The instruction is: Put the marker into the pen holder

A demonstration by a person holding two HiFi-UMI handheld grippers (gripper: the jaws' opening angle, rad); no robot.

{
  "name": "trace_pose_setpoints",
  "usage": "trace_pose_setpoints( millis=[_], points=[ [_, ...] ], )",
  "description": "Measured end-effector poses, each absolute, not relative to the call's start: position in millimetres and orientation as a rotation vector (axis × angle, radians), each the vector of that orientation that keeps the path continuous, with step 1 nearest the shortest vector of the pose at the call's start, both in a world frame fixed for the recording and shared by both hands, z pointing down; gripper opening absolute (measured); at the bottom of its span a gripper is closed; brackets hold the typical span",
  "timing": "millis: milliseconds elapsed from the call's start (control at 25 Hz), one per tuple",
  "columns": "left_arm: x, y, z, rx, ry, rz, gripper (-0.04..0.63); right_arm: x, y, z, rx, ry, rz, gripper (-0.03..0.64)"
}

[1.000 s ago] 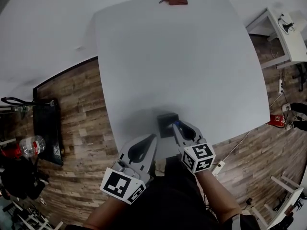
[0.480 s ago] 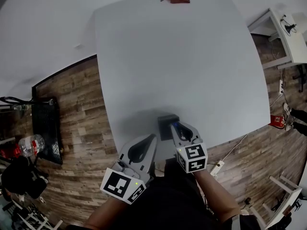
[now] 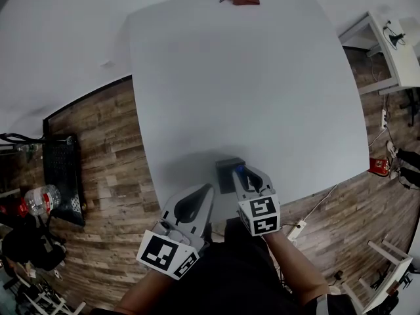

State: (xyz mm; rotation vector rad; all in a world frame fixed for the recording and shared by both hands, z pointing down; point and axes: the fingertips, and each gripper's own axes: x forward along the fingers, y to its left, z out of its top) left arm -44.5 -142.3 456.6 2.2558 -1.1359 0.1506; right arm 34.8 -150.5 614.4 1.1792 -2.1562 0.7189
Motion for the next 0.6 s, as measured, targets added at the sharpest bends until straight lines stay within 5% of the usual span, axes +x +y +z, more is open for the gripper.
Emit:
trace_pose_setpoints(
  millis=[600],
  points=[
    [-37,-143,443,2.317,-1.105,0.133,0.006,46,-161,577,1.254,-2.2,0.659,0.092]
  ],
)
